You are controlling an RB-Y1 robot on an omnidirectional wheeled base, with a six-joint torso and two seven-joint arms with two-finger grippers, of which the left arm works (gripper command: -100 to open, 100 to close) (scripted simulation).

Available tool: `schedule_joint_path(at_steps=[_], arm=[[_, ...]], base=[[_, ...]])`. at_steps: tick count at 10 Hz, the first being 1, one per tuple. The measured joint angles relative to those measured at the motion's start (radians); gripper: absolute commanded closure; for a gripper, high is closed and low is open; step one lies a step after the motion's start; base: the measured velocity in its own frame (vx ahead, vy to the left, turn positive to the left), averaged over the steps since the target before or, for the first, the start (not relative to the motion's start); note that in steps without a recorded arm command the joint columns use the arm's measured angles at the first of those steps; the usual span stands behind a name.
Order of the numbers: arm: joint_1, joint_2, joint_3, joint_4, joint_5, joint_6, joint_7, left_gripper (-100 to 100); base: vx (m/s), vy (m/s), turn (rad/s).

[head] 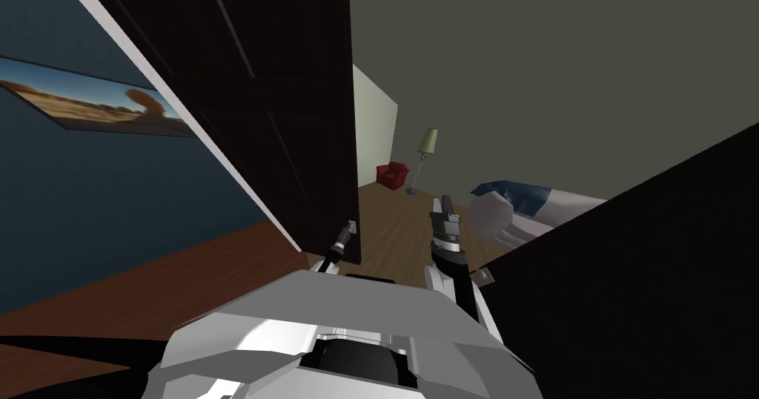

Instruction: Push the door open

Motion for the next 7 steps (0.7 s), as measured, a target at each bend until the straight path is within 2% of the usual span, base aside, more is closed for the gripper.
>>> schedule_joint_path(at_steps=[1, 2, 3, 4, 5, 7], arm=[[-0.029, 0.000, 0.018, 0.045, 0.010, -0.017, -0.009, 100], [-0.030, 0.000, 0.029, 0.040, 0.017, -0.015, -0.015, 100], [-0.015, -0.001, 0.035, 0.003, 0.021, 0.006, -0.019, 100], [-0.028, -0.002, 0.050, 0.018, 0.030, 0.003, -0.026, 100], [-0.029, -0.002, 0.064, 0.014, 0.038, 0.007, -0.032, 100], [-0.051, -0.004, 0.096, 0.051, 0.056, -0.004, -0.046, 100]], base=[[0.212, -0.087, 0.063], [0.208, -0.075, 0.054], [0.205, -0.122, 0.089], [0.203, -0.139, 0.102], [0.197, -0.133, 0.090], [0.192, -0.108, 0.078]])
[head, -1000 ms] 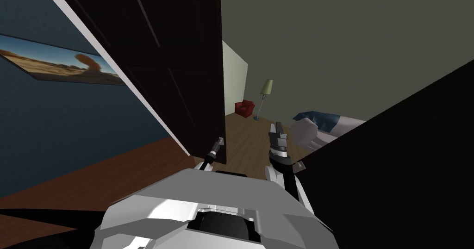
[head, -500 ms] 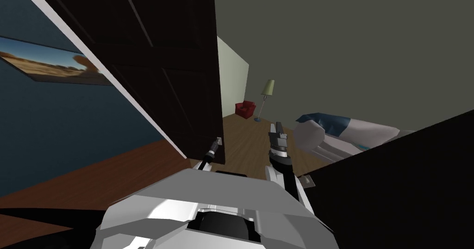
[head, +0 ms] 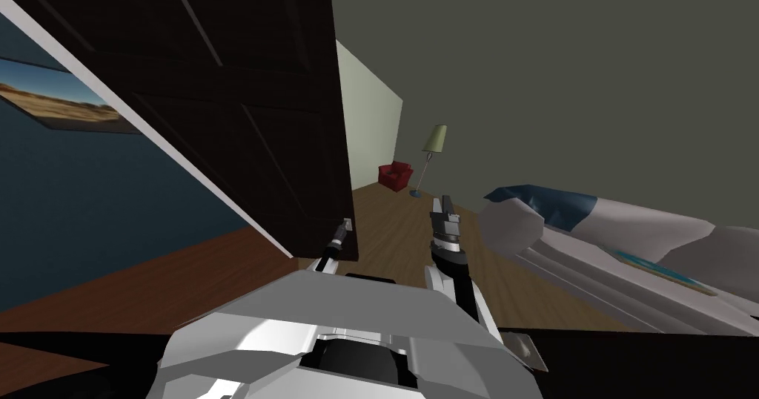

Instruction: Push the door open

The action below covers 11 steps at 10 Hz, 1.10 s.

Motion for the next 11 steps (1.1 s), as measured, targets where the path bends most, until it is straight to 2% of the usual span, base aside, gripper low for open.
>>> schedule_joint_path(at_steps=[2, 4, 5, 7, 9, 11], arm=[[-0.004, -0.009, 0.025, 0.005, 0.014, 0.002, -0.014, 100], [-0.003, -0.007, 0.031, 0.000, 0.018, 0.006, -0.015, 100], [0.007, -0.005, 0.037, -0.007, 0.021, 0.011, -0.018, 100], [0.008, 0.000, 0.056, -0.008, 0.032, 0.017, -0.024, 100], [-0.016, 0.005, 0.083, 0.026, 0.047, -0.002, -0.036, 100], [-0.008, 0.002, 0.105, 0.005, 0.059, 0.009, -0.047, 100]], base=[[0.144, -0.047, 0.051], [0.168, -0.058, 0.045], [0.210, -0.082, 0.062], [0.207, -0.050, 0.064], [0.194, -0.071, 0.058], [0.186, -0.098, 0.085]])
